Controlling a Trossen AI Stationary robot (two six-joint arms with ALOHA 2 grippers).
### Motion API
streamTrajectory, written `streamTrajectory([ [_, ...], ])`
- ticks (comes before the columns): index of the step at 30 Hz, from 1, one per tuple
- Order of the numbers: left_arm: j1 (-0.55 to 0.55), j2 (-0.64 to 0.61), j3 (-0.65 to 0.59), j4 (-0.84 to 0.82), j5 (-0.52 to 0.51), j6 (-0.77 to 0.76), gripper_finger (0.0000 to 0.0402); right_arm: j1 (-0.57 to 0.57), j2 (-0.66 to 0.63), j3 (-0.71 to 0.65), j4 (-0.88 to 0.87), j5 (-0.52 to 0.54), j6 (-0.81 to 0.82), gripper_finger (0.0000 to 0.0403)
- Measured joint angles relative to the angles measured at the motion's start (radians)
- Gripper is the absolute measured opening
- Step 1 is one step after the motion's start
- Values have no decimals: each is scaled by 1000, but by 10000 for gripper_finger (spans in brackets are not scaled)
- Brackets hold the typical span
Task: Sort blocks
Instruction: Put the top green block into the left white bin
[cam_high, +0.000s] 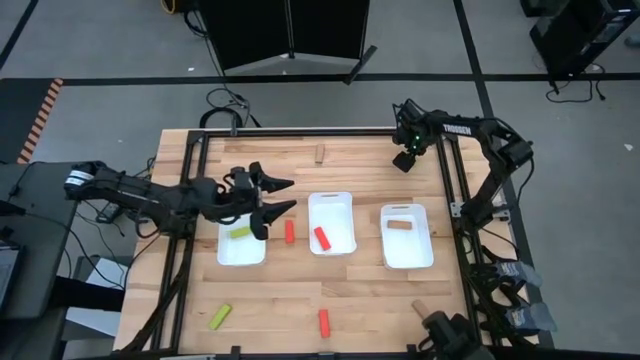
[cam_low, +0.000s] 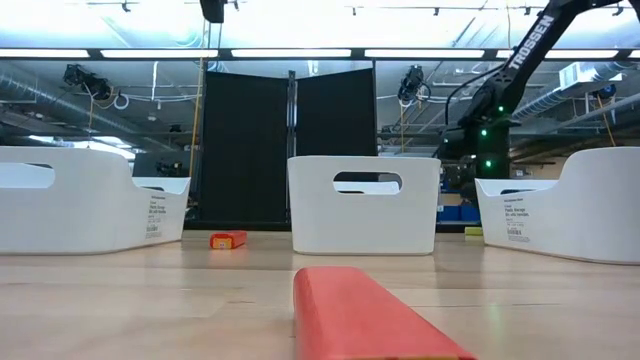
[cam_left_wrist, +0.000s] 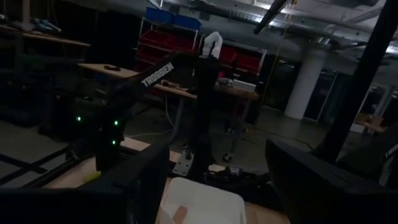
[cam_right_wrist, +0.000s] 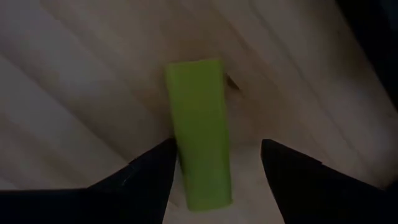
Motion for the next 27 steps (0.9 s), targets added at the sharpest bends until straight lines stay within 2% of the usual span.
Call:
streamTrajectory([
  [6, 0, -11, 0, -1, 0, 0, 273, -7, 16, 0, 4, -12, -23, 211],
  [14, 0, -11, 0, -1, 0, -3, 273, -12, 22, 28, -12, -24, -37, 116],
  [22, 0, -11, 0, -17, 1, -24, 273, -14, 11, 69, -47, -37, -33, 114],
  [27, 0, -11, 0, -26, 1, -36, 273, 8, -81, 69, -40, -115, -24, 114],
])
